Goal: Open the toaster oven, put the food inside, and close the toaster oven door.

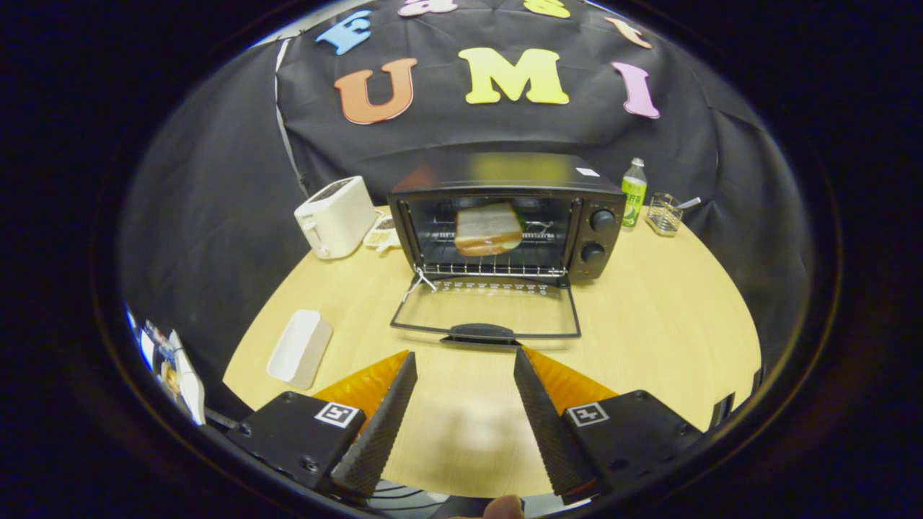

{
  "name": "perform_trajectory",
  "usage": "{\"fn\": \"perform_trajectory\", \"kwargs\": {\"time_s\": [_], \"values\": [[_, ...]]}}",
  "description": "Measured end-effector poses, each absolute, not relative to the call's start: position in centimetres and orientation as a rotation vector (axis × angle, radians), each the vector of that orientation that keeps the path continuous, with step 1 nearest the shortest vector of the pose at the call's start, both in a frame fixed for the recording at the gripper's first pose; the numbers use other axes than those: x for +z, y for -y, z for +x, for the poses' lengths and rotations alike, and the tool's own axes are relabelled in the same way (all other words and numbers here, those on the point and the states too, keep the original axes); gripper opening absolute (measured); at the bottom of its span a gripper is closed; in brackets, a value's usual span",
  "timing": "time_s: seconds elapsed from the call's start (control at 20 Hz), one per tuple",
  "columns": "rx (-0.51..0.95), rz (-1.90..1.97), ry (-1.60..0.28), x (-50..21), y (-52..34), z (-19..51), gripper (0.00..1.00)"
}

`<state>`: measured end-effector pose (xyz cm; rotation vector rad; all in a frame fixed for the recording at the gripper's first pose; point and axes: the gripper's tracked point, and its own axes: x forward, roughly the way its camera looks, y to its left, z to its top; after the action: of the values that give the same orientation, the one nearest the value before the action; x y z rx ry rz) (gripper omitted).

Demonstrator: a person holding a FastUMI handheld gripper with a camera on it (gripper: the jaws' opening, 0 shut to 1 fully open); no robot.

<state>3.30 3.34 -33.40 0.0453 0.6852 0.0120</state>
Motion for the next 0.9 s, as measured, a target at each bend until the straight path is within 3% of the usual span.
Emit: {"fn": "perform_trajectory", "kwargs": {"time_s": [0.45,0.9], "values": [[-0.064,0.121,-0.786,-43.0,-1.8,7.9,0.90],[-0.129,0.117,-0.782,-45.2,-1.0,10.8,0.90]]}}
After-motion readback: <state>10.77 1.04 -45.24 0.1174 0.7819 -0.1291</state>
